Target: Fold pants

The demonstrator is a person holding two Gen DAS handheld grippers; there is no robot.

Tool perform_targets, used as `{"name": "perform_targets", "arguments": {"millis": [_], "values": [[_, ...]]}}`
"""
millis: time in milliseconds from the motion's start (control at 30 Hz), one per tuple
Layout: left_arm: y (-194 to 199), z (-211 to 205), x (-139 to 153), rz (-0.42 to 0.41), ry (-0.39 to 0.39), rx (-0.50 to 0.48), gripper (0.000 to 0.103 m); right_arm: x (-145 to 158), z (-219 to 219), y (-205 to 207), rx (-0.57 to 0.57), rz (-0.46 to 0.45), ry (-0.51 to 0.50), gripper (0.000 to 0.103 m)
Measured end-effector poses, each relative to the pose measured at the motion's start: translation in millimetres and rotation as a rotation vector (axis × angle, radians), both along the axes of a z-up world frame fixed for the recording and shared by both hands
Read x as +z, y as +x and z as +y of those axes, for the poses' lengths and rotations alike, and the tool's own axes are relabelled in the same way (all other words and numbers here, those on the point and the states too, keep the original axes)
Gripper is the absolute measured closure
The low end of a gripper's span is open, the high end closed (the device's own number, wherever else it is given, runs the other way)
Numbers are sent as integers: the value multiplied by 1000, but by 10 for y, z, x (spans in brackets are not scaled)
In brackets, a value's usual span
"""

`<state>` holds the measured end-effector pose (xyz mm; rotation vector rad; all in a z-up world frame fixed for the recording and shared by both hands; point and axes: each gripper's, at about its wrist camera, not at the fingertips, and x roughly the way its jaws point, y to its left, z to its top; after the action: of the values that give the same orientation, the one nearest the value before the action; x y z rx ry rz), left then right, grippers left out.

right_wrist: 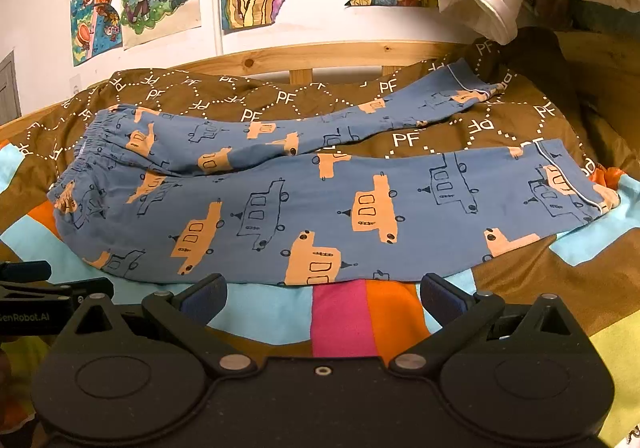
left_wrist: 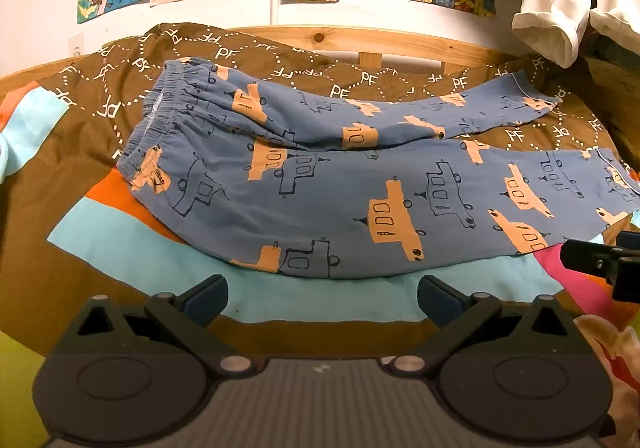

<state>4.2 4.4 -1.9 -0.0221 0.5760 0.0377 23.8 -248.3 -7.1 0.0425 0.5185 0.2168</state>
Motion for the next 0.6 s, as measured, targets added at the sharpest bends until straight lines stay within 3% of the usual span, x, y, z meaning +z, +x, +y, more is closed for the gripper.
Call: {"name": "perform_targets", "arguments": {"millis": [600], "values": [[3,19,-4,0,0,6,0,-4,4,4,-2,0,1,1]]}}
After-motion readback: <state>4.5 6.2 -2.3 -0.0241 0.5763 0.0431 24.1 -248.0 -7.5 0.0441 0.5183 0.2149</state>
